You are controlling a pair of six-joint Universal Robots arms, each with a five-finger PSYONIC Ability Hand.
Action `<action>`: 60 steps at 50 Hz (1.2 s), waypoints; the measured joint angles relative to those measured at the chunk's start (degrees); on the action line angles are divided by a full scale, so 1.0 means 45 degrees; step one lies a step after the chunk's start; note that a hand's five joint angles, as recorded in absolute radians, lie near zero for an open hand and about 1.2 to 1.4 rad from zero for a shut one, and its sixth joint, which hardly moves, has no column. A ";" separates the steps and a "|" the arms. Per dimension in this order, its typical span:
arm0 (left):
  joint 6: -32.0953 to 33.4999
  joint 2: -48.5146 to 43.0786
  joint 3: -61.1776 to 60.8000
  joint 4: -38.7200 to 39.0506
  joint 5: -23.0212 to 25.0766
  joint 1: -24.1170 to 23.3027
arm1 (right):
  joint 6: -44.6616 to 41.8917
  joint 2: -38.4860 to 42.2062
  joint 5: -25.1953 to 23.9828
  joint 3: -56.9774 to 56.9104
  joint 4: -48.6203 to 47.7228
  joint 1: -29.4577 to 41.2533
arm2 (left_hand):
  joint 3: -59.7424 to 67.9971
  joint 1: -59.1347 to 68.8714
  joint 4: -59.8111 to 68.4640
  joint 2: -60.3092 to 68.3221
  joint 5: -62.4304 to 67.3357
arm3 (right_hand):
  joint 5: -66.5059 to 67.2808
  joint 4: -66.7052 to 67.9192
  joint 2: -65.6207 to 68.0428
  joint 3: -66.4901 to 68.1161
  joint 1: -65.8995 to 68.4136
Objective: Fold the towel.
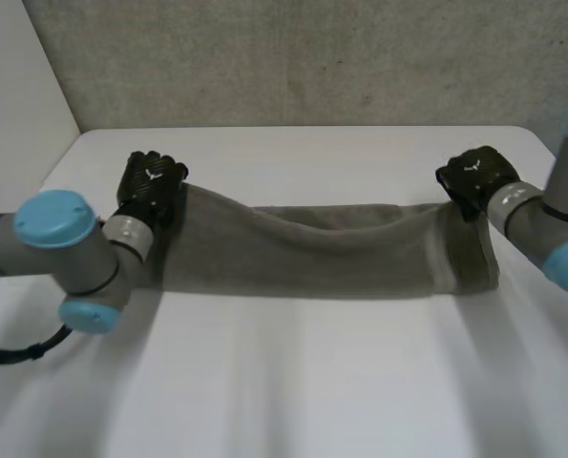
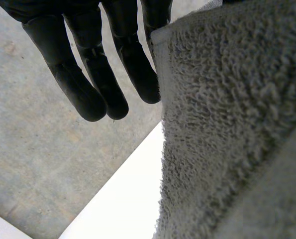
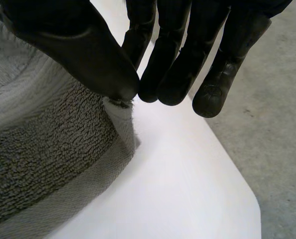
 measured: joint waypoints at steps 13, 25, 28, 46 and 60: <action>0.1011 -0.2900 0.4136 -0.1670 -0.0539 -0.0019 | 0.0706 0.3210 0.1360 -0.4339 -0.0502 0.0319 | -0.4831 -0.3988 -0.4661 -0.4456 -0.4146 | -1.1142 -1.0530 -1.0713 -1.0568 -1.0635; 0.0695 -0.1395 0.2818 -0.2191 -0.1890 -0.0116 | 0.1035 0.2443 0.2118 -0.3402 -0.0343 0.0880 | -1.6491 -1.5190 -1.5934 -1.5949 -1.6044 | -1.4280 -1.3772 -1.3849 -1.3910 -1.4065; 0.0432 -0.0508 0.1945 -0.2219 -0.2110 -0.0091 | 0.1300 0.1327 0.2018 -0.2115 -0.0381 0.0894 | -1.6525 -1.5198 -1.5934 -1.5979 -1.6056 | -1.4281 -1.3772 -1.3849 -1.3910 -1.4104; -0.4348 0.5600 -0.4996 -0.1923 -0.2062 0.0373 | 0.1575 -0.3757 -0.0970 0.6743 -0.1352 -0.0648 | -1.6617 -1.5267 -1.5933 -1.5995 -1.6093 | -1.4181 -1.3732 -1.3799 -1.3863 -1.3997; -0.5081 0.5972 -0.6596 -0.0412 -0.2062 0.0156 | 0.1489 -0.1647 -0.1639 0.6426 -0.2796 -0.1693 | -1.6617 -1.5277 -1.5933 -1.5996 -1.6094 | -0.4541 -0.4456 -0.4019 -0.4427 -0.4274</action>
